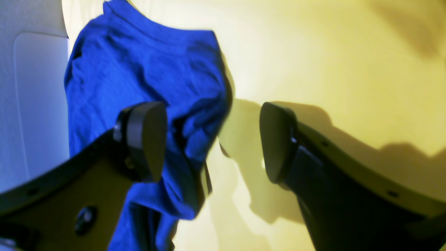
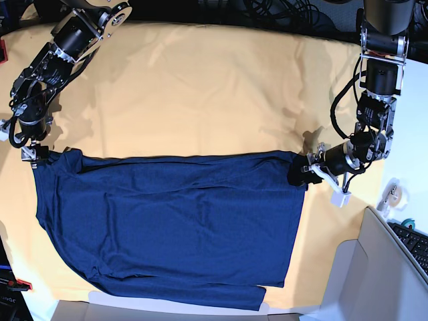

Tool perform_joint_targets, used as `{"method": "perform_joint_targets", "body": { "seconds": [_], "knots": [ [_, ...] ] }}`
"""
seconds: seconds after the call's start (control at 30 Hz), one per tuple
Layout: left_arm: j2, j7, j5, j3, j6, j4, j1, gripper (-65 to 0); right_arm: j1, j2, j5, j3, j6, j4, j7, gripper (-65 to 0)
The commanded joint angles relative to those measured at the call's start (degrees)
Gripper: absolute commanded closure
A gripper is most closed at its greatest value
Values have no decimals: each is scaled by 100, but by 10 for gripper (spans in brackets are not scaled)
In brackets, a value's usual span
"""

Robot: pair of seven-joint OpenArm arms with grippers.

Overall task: Fold the T-shirt properly
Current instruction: 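Hold the collar edge taut with both grippers, adjusting grip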

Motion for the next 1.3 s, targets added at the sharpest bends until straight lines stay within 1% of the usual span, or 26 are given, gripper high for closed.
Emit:
{"method": "perform_joint_targets", "body": {
  "seconds": [0.0,0.33,0.63,0.9,0.93,0.97,1.13,1.17,1.27],
  "knots": [
    [-91,-92,-116,-25,-76,83,-156,-186,72,16,-18,-9,-68,-42,-103,-415],
    [-91,-92,-116,-25,-76,83,-156,-186,450,-10,-71,-62,-68,-174,-103,-415],
    [-91,-92,-116,-25,-76,83,-156,-185,828,16,-71,-62,-33,-939,-103,-415],
    [-91,-92,-116,-43,-67,83,-156,-187,846,-1,-71,-62,-15,-1018,-103,-405],
    [-91,-92,-116,-43,-58,83,-156,-187,846,-1,-71,-62,-15,-1018,-103,-378],
    [-91,-83,-116,-52,-58,83,-156,-187,846,-1,-71,-62,-15,-1018,-103,-336],
    [-91,-74,-116,-52,-58,83,-156,-188,828,-10,-71,-62,-7,-1044,-103,-18],
    [-91,-74,-116,-60,-58,83,-156,-188,819,-10,-71,-62,-7,-1044,-112,0],
    [-100,-74,-116,-60,-50,74,-156,-196,819,-10,-71,-71,-7,-1044,-112,0]
  ]
}}
